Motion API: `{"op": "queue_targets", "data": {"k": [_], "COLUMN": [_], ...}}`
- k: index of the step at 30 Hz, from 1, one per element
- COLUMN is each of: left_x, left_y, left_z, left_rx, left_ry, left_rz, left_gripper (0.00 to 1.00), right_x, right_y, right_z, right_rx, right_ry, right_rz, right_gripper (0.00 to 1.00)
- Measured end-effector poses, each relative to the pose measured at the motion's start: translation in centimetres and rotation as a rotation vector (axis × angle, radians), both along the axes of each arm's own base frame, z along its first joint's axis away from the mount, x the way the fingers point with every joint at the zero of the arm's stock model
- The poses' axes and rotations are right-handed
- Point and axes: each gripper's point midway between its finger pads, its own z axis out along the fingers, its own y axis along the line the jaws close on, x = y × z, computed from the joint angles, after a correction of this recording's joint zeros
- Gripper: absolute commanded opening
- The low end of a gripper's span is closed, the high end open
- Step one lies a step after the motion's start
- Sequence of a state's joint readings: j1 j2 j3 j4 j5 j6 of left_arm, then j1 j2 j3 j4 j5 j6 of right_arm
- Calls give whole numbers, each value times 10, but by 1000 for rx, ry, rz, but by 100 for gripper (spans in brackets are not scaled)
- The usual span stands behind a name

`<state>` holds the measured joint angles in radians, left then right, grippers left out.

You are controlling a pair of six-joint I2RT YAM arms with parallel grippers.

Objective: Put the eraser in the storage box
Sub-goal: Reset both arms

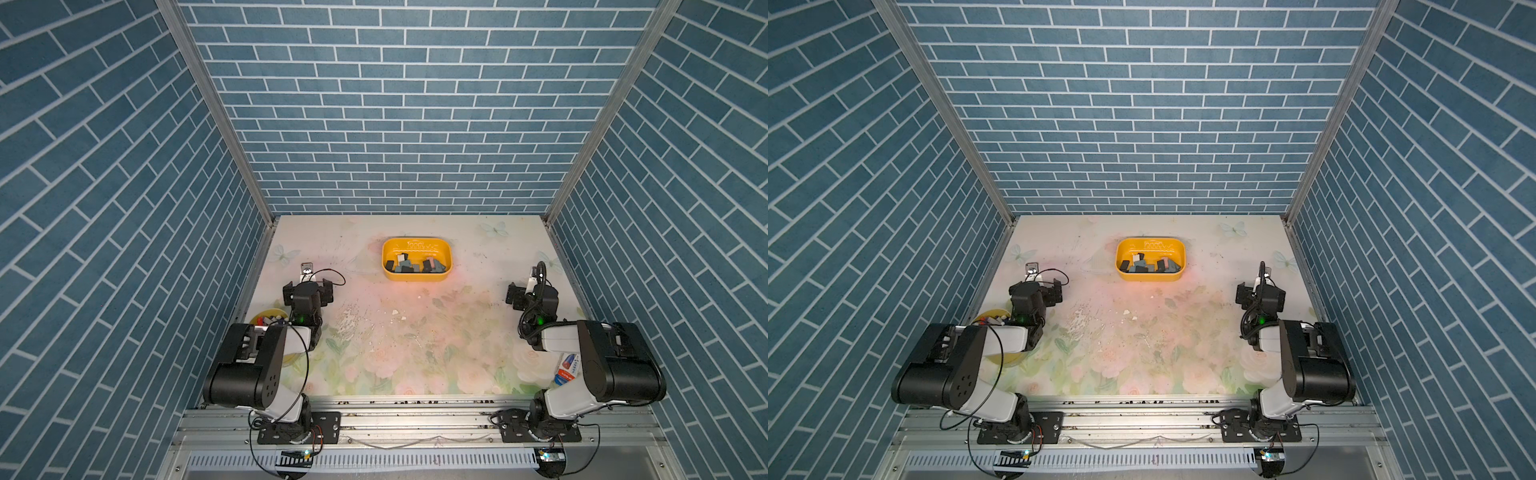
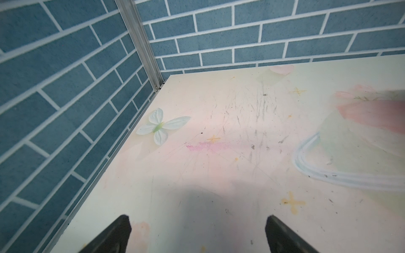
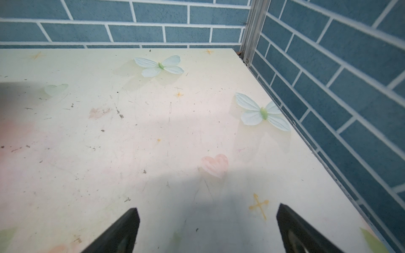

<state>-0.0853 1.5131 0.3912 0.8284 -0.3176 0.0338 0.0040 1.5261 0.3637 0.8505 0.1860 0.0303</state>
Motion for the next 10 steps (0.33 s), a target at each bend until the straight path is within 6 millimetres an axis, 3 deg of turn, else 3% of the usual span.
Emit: {"op": "queue_targets", "data": {"k": [10], "left_x": [0], "left_y": [0], "left_z": [0], "left_rx": [0], "left_ry": [0], "left_rz": [0], "left_gripper": [99], "right_x": [0], "right_y": [0], "right_z": [0], "right_rx": [1], "right_ry": [2], "right_rz": [3], "right_gripper": [99]}}
